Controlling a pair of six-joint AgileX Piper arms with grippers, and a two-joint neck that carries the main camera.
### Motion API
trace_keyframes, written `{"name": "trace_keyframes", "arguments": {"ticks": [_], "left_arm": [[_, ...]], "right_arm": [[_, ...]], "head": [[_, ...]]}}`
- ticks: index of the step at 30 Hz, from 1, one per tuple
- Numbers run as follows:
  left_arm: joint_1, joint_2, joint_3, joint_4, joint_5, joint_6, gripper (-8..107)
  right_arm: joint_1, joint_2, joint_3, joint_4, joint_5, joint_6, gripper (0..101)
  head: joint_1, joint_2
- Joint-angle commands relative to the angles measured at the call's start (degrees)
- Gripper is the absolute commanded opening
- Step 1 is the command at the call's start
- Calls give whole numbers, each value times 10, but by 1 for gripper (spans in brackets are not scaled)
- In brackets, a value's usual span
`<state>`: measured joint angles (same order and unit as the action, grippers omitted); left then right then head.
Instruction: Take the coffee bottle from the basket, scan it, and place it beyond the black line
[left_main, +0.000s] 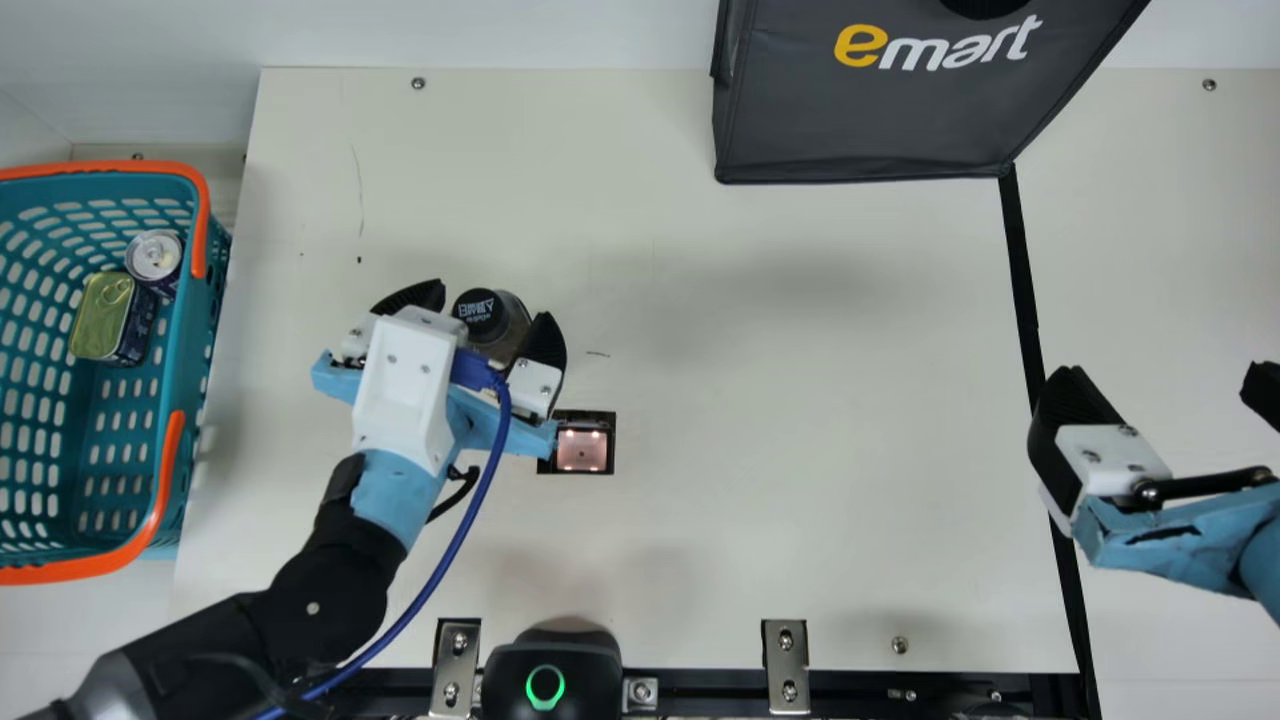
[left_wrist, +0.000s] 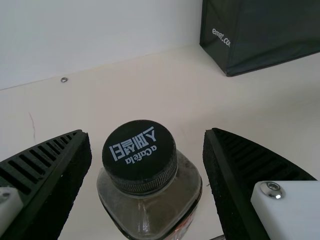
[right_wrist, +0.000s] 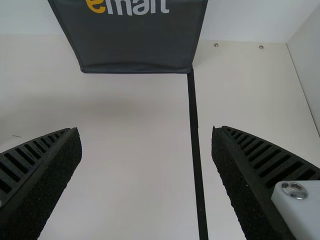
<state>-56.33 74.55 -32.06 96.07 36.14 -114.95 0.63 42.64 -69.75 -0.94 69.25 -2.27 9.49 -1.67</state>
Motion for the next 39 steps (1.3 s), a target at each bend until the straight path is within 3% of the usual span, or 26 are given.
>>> {"name": "trace_keyframes", "arguments": {"ticks": [1, 11, 22, 39], "left_arm": [[1, 2, -1, 4, 1, -5, 77], [7, 14, -9, 32, 1, -32, 10], [15, -3, -18, 39, -28, -14, 10], [82, -43, -52, 35, -203, 85, 10]], "right_arm": [[0, 0, 0, 0, 0, 0, 91], [0, 0, 0, 0, 0, 0, 91], [0, 0, 0, 0, 0, 0, 91], [0, 0, 0, 0, 0, 0, 91]], "head": [[-16, 1], [-16, 1], [-16, 1], [-16, 1]]}}
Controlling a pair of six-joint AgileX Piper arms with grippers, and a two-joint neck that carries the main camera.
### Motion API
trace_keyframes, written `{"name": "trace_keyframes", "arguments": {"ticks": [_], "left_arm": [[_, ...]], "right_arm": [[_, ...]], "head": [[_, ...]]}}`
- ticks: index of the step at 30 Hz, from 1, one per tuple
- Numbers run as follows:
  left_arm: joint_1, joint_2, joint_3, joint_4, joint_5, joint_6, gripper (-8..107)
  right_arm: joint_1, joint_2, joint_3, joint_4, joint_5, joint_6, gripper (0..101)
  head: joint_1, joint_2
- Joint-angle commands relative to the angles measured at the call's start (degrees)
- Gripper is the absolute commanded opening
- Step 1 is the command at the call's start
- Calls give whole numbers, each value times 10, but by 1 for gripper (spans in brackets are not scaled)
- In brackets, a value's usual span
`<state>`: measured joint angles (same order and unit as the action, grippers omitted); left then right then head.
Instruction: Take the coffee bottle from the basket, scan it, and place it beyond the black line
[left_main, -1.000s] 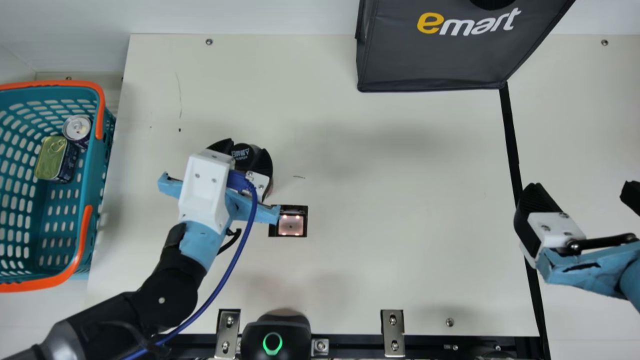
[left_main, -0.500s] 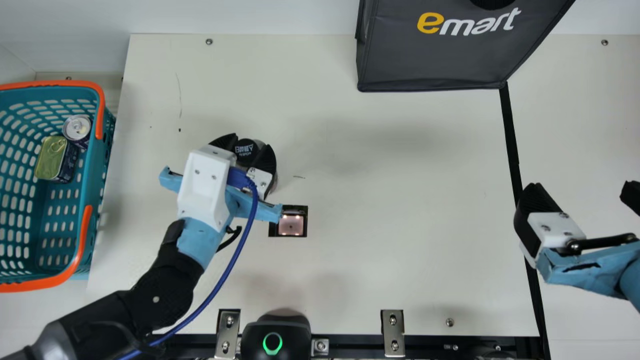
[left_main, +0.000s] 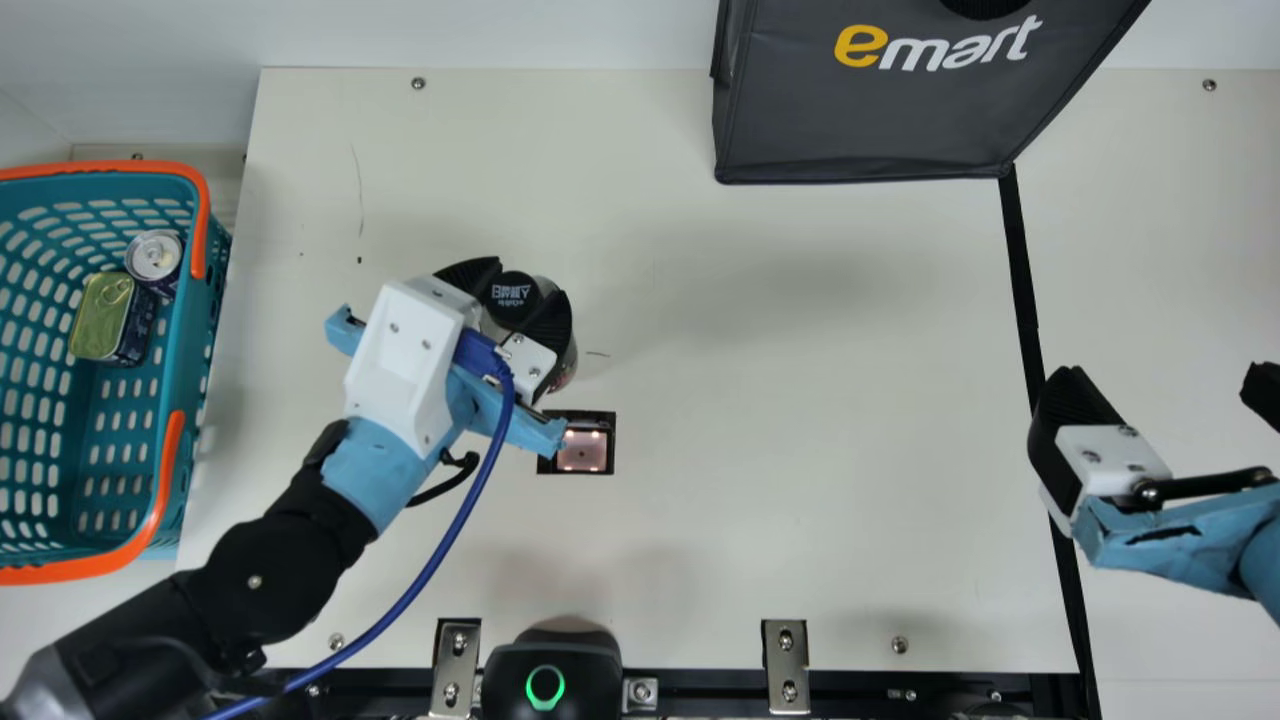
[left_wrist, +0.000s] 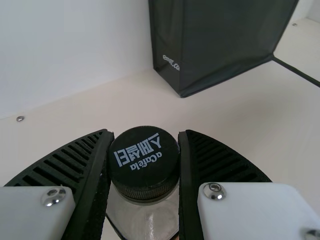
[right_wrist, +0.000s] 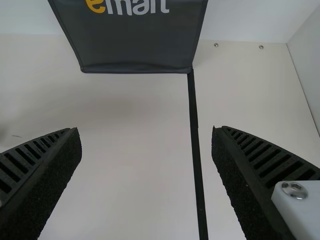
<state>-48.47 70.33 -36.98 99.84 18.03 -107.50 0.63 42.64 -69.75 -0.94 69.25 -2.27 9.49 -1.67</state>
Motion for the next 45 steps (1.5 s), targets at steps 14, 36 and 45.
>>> {"name": "trace_keyframes", "arguments": {"ticks": [14, 36, 45], "left_arm": [[69, 0, -29, -105, -164, 174, 10], [115, 50, -29, -296, -299, 454, 10], [128, 64, -29, -297, -337, 488, 10]], "right_arm": [[0, 0, 0, 0, 0, 0, 91], [0, 0, 0, 0, 0, 0, 91], [0, 0, 0, 0, -1, 0, 91]], "head": [[-16, 1], [-16, 1], [-16, 1]]}}
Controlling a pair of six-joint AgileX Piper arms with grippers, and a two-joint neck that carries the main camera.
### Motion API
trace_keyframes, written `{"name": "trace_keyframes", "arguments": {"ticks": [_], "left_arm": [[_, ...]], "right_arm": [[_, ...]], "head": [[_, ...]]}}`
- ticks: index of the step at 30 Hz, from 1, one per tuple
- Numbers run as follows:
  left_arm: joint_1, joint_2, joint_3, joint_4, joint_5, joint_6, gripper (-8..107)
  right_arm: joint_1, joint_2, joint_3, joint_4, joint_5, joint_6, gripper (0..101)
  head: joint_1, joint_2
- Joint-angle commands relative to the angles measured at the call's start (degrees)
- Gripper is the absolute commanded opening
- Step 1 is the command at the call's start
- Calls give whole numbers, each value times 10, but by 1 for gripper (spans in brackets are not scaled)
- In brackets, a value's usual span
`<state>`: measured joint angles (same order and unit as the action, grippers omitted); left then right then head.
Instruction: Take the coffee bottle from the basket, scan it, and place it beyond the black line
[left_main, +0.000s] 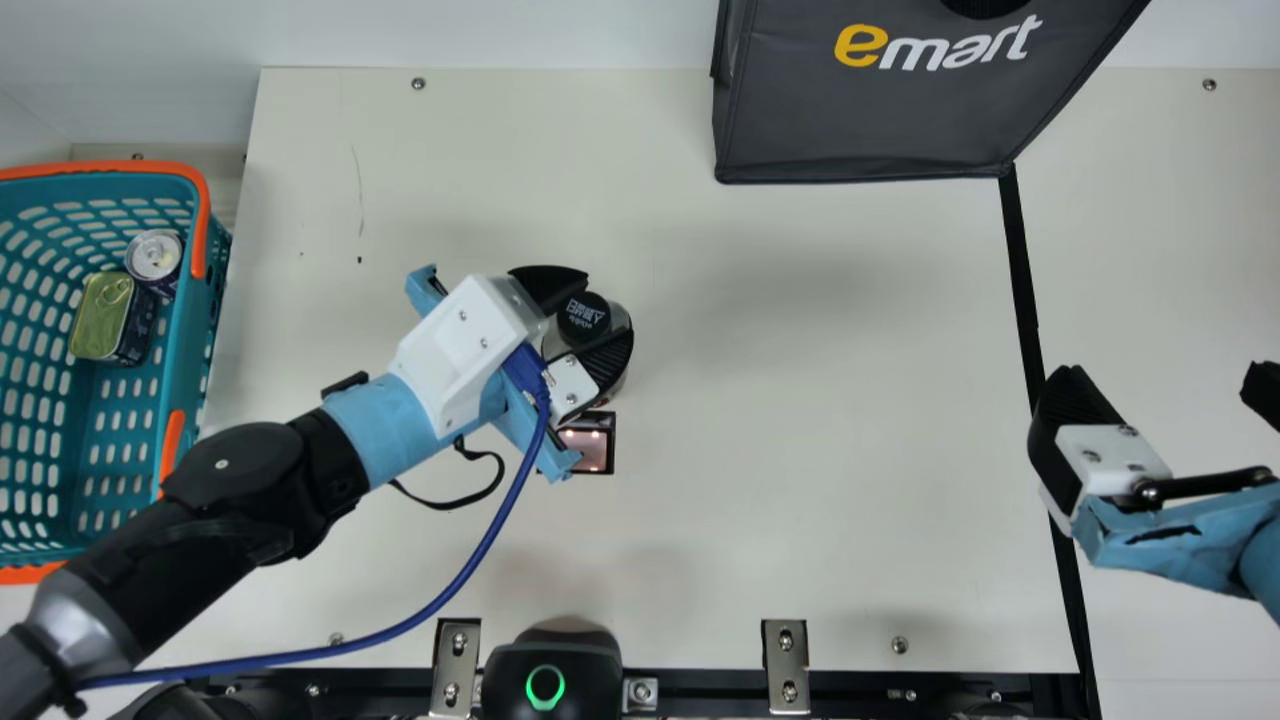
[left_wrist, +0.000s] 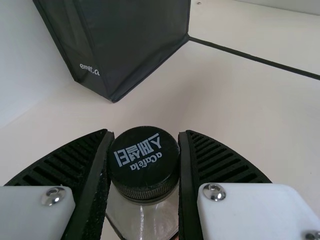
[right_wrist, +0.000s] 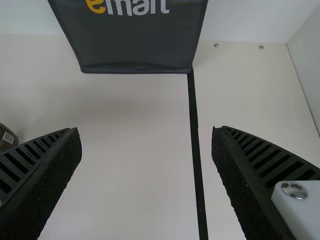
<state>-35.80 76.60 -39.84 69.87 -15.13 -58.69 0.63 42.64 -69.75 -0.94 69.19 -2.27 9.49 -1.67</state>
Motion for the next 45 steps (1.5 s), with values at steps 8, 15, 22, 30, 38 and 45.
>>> {"name": "trace_keyframes", "arguments": {"ticks": [8, 15, 22, 30, 38, 45], "left_arm": [[38, 1, -3, 79, -64, -56, 10], [86, -7, -22, 178, -129, -142, 10], [125, -20, -47, 265, -201, -220, 10], [149, -26, -58, 301, -267, -238, 10], [152, -19, -51, 301, -300, -206, 10], [167, -10, -51, 301, -333, -178, 10]], "right_arm": [[0, 0, 0, 0, 0, 0, 91], [0, 0, 0, 0, 0, 0, 91], [0, 0, 0, 0, 0, 0, 91], [0, 0, 0, 0, 0, 0, 91], [0, 0, 0, 0, 0, 0, 91], [0, 0, 0, 0, 0, 0, 91]], "head": [[-16, 1], [-16, 1], [-16, 1], [-16, 1], [-16, 1], [-16, 1]]}}
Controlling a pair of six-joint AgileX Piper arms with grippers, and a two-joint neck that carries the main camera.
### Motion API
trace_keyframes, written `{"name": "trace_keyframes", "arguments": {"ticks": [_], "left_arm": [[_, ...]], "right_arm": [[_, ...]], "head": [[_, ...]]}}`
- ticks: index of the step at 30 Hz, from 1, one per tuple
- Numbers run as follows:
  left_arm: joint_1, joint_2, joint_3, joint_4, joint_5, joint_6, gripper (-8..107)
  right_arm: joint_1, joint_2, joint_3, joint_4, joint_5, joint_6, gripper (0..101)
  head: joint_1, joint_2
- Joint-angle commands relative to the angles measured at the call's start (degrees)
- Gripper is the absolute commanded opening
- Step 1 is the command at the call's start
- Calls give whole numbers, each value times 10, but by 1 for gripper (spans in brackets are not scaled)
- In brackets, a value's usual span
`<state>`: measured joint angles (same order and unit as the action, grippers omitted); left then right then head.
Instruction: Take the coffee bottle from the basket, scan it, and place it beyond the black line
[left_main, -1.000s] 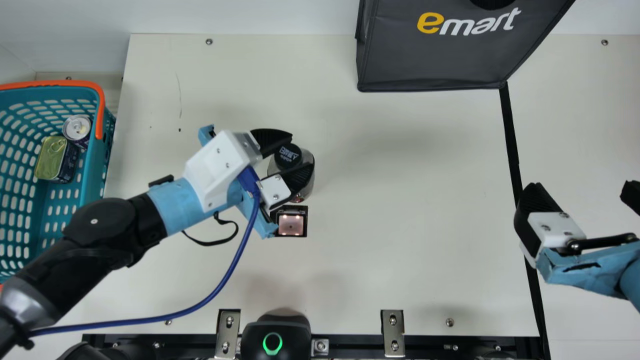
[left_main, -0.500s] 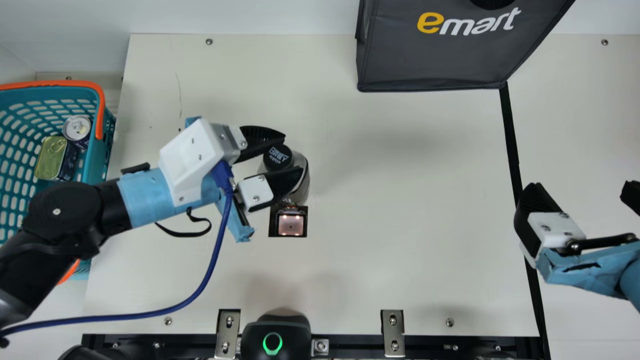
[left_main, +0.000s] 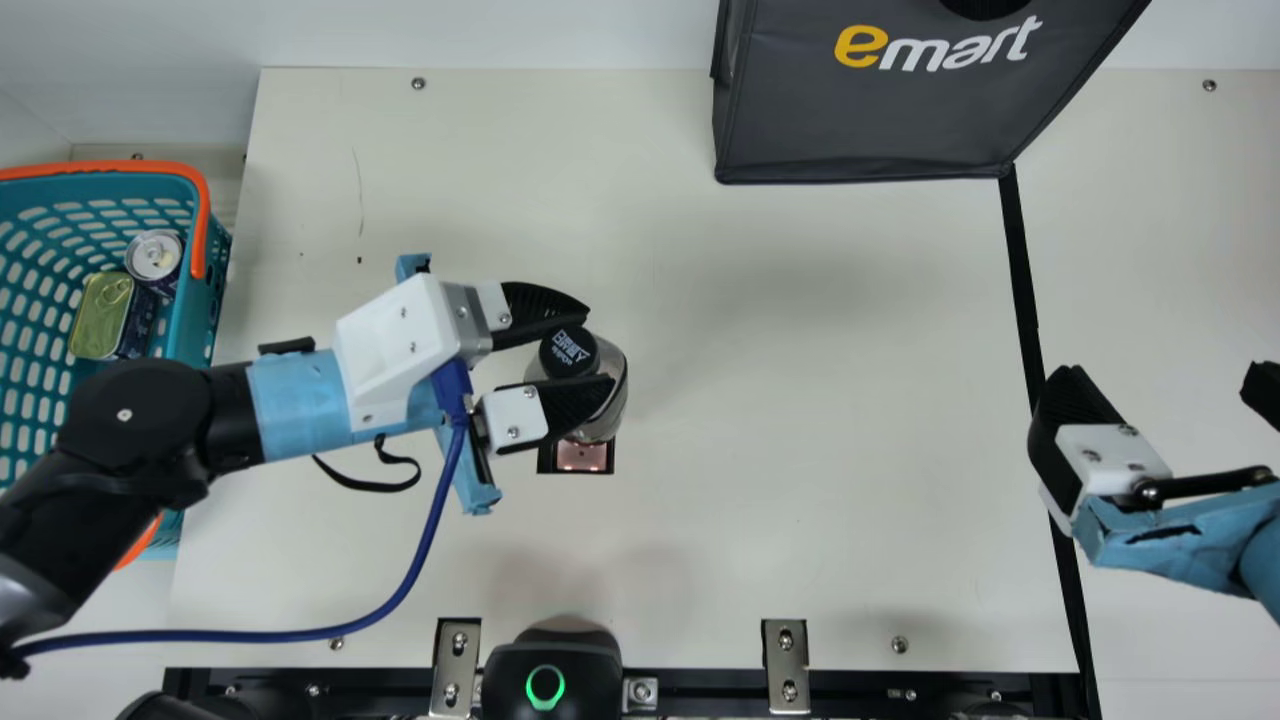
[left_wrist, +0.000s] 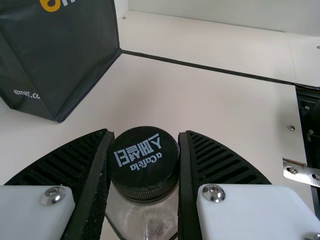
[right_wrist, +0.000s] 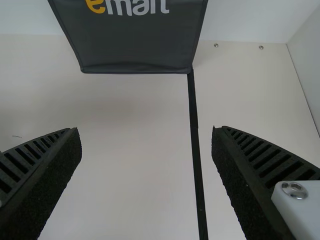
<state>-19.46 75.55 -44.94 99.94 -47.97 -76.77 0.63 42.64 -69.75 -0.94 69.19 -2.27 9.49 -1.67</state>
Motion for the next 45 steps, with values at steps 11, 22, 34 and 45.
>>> {"name": "trace_keyframes", "arguments": {"ticks": [11, 22, 34, 45], "left_arm": [[49, 18, 0, -13, -81, 56, 10], [68, 34, 18, -27, -118, 107, 10], [66, 53, 22, -13, -132, 147, 10], [67, 68, 19, -2, -144, 169, 10]], "right_arm": [[0, 0, 0, 0, 0, 0, 91], [0, 0, 0, 0, 0, 0, 91], [0, 0, 0, 0, 0, 0, 91], [0, 0, 0, 0, 0, 0, 91]], "head": [[-16, 1], [-16, 1], [-16, 1], [-16, 1]]}}
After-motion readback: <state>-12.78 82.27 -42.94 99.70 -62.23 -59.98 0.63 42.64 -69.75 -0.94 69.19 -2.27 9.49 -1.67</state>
